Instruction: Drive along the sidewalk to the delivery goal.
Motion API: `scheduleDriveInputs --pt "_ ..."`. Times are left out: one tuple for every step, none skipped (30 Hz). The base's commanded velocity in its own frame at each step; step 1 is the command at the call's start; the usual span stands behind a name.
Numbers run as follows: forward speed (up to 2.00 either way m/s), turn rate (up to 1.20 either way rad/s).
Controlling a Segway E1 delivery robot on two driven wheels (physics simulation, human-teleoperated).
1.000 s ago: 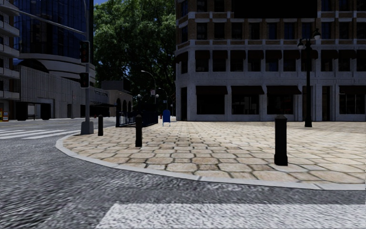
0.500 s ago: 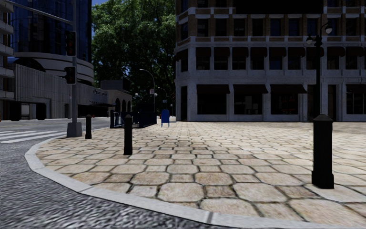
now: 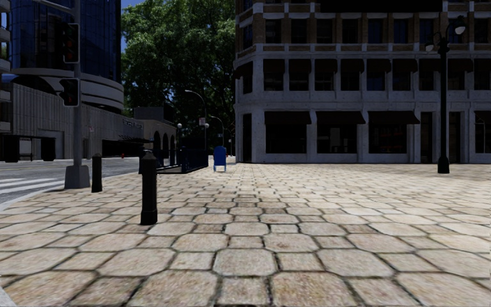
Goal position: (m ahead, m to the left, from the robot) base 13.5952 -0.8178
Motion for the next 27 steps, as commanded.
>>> scheduleDriveInputs --pt "1.72 0.0" --pt "1.72 0.0" --pt "1.72 0.0" --pt "1.72 0.0" --pt "1.72 0.0" --pt "1.72 0.0" --pt "1.72 0.0" --pt "1.72 0.0" --pt "1.72 0.0" --pt "1.72 0.0" --pt "1.72 0.0" --pt "1.72 0.0" --pt "1.72 0.0" --pt "1.72 0.0" --pt "1.72 0.0" --pt "1.73 0.0" --pt "1.73 0.0" --pt "1.73 0.0" --pt "1.73 0.0" --pt "1.73 0.0" --pt "1.73 0.0" --pt "1.73 0.0" --pt "1.73 0.0" --pt "1.73 0.0" --pt "1.73 0.0" --pt "1.73 0.0" --pt "1.73 0.0"
